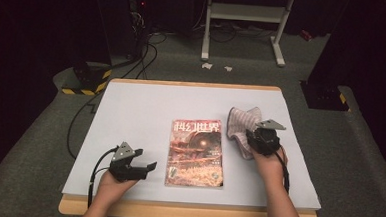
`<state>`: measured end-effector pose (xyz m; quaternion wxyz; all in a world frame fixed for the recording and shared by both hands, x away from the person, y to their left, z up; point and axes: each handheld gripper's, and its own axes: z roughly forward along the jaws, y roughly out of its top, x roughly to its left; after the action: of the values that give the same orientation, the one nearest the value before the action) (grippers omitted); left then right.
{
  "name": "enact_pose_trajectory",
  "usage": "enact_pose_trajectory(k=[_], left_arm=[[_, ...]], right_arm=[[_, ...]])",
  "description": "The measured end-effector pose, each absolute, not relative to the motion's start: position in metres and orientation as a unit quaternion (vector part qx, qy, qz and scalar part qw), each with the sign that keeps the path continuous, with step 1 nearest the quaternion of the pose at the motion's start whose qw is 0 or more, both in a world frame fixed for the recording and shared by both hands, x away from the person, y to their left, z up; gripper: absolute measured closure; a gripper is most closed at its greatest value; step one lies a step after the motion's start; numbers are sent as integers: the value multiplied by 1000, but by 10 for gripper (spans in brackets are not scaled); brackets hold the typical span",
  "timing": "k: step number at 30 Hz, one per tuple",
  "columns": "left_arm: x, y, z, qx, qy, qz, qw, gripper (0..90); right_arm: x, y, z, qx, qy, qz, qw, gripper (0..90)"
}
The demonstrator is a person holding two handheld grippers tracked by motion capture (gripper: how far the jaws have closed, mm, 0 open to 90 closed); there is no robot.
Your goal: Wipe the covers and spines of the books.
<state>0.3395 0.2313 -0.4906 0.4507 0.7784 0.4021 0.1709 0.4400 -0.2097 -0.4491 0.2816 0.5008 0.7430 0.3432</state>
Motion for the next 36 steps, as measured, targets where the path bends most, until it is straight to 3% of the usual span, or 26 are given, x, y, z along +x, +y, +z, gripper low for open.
enact_pose_trajectory(k=[7,19,36], left_arm=[[339,220,-493,790,393,168,439,214],[340,212,-494,796,388,171,433,212],[339,204,-497,815,371,171,411,202]], right_arm=[[432,-242,-474,530,734,327,271,645],[426,-252,-498,536,727,342,261,579],[411,-252,-481,514,741,335,274,260]])
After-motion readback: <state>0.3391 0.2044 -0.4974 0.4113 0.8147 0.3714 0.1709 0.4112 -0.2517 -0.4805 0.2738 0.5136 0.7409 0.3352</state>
